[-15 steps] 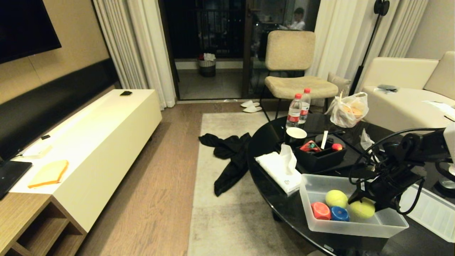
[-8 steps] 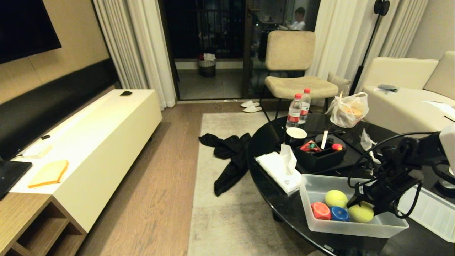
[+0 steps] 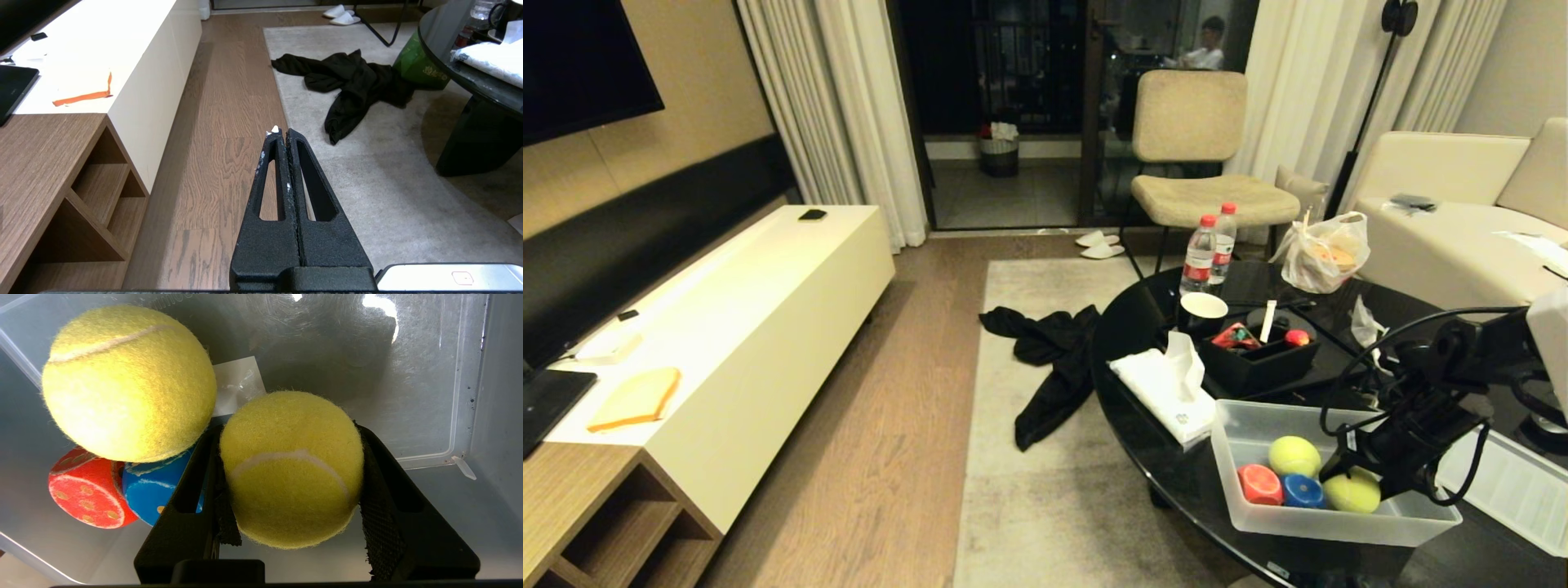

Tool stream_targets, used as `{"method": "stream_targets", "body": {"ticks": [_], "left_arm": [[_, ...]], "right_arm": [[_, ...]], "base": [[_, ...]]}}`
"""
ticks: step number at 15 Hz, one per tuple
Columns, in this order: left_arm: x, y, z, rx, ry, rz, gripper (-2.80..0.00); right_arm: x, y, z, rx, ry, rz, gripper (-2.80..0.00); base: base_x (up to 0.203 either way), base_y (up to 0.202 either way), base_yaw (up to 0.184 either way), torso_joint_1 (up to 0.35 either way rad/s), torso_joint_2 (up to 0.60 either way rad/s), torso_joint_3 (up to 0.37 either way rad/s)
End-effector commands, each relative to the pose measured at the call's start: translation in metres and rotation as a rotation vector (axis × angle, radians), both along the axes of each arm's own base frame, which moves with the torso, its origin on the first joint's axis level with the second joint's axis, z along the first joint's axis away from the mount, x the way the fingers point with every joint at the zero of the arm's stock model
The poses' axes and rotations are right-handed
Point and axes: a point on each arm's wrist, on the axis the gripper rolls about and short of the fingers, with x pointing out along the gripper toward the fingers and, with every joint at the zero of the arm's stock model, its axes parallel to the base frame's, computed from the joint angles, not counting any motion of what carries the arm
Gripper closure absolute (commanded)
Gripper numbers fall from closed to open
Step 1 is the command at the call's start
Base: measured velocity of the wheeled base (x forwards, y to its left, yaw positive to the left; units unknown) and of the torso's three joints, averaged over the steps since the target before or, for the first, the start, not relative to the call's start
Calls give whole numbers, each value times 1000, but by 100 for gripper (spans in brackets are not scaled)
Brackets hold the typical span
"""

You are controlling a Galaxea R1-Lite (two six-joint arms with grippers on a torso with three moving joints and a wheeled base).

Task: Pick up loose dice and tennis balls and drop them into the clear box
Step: Put the ball in the box

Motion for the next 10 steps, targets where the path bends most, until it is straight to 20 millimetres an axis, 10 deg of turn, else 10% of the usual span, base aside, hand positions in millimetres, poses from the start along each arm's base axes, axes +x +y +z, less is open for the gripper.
{"method": "stream_targets", "body": {"ticks": [1,10], "left_arm": [[0,0,-1,0,3,0,0],[0,0,-1,-1,3,0,0]], "right_arm": [[0,0,-1,0,8,-1,0],[1,-1,-6,-9,20,-1,0]], "base": [[0,0,0,0,0,0],[0,0,0,0,0,0]]}}
